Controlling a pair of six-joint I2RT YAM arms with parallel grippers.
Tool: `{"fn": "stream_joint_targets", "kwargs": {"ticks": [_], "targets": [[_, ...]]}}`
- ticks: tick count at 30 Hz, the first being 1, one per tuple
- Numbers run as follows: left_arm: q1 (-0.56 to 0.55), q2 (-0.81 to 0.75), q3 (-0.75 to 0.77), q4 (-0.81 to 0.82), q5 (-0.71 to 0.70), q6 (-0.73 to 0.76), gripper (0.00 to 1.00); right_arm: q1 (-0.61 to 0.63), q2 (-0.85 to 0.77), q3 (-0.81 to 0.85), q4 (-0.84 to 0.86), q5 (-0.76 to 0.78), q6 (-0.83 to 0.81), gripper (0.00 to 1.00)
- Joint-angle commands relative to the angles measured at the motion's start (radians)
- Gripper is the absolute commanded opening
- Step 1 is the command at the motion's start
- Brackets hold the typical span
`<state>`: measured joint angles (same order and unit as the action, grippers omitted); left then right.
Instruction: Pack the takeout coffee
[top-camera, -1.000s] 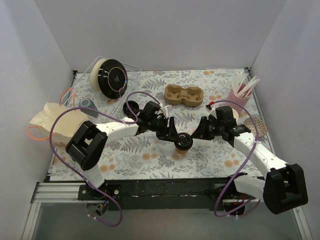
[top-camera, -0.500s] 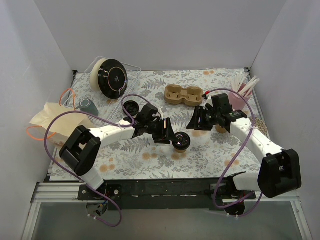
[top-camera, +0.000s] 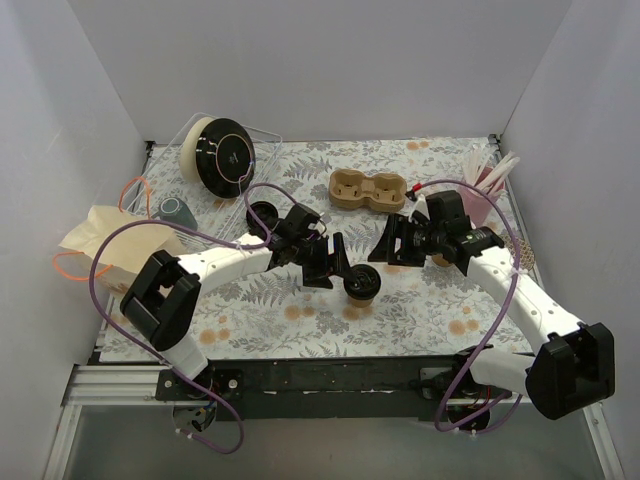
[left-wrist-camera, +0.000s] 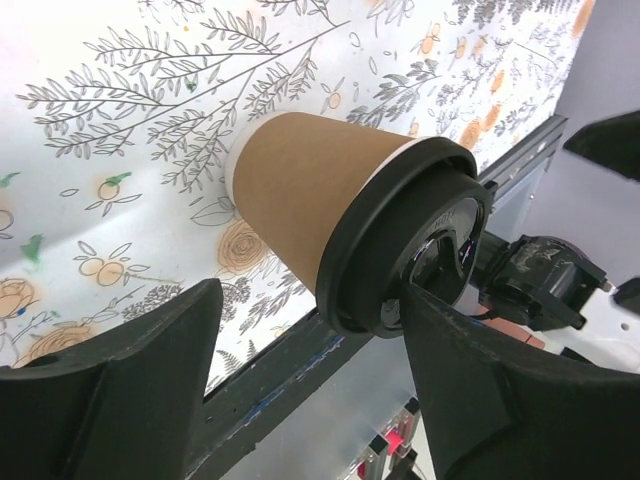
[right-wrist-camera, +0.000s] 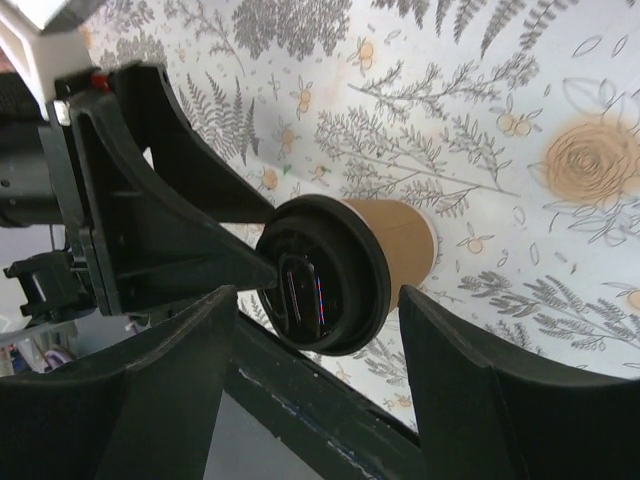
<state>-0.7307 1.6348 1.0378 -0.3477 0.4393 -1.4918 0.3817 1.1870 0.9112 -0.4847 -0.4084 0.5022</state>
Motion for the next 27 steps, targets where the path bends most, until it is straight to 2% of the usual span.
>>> {"fn": "stream_joint_targets", "kwargs": {"ticks": [1, 15, 27], "targets": [[-0.001, -0.023, 0.048, -0.115, -0.097, 0.038, 0.73, 0.017, -0.024, -0.038, -0.022, -0.046, 0.006, 0.75], [0.001, -0.084, 0.061, -0.096, -0.068, 0.044, 0.78, 0.062, 0.002, -0.083, 0.023, -0.046, 0.022, 0.79], [0.001, -0.133, 0.065, -0.106, -0.06, 0.054, 0.79, 0.1, 0.028, -0.12, 0.072, -0.009, 0.05, 0.75]]}}
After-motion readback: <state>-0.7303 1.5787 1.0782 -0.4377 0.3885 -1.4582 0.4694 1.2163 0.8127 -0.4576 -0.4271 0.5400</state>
